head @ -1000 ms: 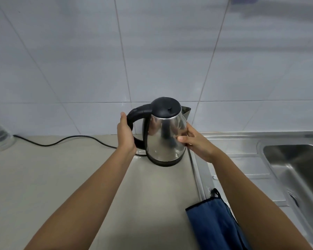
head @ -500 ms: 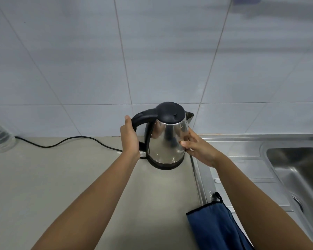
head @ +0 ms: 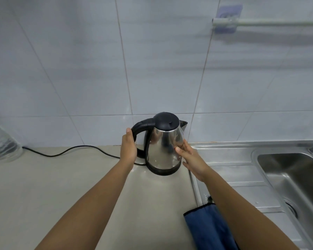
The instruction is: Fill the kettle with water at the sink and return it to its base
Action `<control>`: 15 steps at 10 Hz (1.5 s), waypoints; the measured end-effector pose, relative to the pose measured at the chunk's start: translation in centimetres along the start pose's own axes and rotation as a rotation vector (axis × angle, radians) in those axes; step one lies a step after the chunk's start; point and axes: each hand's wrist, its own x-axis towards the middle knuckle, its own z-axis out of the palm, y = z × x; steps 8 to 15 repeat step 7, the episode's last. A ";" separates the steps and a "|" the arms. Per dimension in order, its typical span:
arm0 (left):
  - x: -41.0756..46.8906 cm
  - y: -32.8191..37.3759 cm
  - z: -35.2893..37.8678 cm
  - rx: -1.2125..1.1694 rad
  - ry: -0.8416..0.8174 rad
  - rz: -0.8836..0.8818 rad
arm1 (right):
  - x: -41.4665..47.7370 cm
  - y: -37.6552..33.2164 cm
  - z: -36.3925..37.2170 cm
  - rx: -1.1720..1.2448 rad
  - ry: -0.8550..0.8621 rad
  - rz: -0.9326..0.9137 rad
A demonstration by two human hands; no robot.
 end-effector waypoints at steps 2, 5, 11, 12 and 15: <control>-3.2 0.1 -1.3 0.381 0.017 0.109 | -2.4 -1.2 2.1 -0.201 0.214 -0.071; -9.0 3.4 -3.5 1.189 -0.110 0.431 | -6.1 -4.3 1.7 -0.881 0.253 -0.043; -12.3 7.8 -3.1 1.287 -0.182 0.479 | -9.2 -9.1 0.7 -1.172 0.255 -0.108; -12.3 7.8 -3.1 1.287 -0.182 0.479 | -9.2 -9.1 0.7 -1.172 0.255 -0.108; -12.3 7.8 -3.1 1.287 -0.182 0.479 | -9.2 -9.1 0.7 -1.172 0.255 -0.108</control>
